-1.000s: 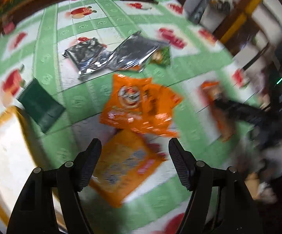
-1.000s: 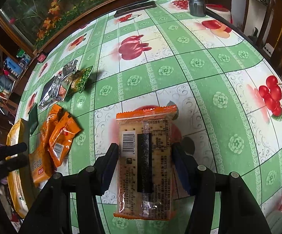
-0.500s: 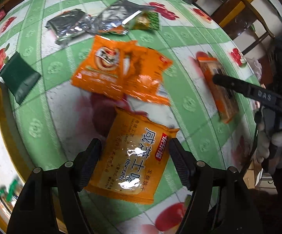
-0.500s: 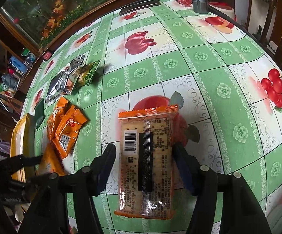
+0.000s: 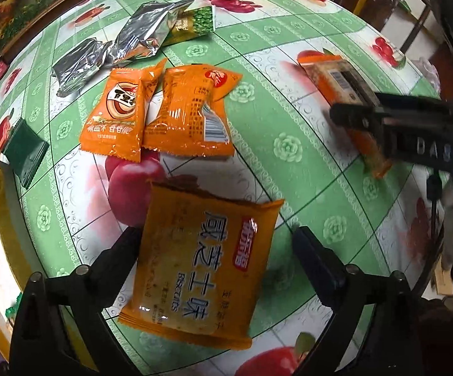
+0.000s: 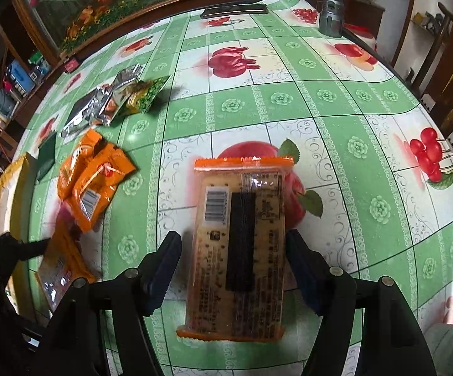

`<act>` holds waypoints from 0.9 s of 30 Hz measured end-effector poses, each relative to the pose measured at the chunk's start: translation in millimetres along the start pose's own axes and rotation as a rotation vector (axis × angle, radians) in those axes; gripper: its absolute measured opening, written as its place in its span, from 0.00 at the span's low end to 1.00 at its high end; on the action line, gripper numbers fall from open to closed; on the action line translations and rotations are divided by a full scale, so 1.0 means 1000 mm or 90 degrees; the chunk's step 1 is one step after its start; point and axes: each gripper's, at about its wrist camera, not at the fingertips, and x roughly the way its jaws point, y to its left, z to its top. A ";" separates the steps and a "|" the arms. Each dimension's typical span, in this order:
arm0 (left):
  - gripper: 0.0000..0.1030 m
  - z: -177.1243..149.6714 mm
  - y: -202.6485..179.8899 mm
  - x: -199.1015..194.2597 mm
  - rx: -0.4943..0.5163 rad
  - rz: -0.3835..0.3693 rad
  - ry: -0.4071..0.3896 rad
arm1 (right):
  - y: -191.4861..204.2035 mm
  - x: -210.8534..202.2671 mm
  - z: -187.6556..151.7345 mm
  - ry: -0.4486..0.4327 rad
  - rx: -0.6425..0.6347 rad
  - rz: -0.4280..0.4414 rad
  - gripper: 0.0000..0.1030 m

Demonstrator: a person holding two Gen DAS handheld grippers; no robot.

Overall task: Organize snacks
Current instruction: 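Carry the yellow bag and orange-ended pack over the tray with both grippers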

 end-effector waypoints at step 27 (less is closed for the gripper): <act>0.69 -0.015 0.057 -0.094 -0.205 -0.082 -0.162 | 0.010 -0.032 -0.007 -0.029 0.028 0.065 0.54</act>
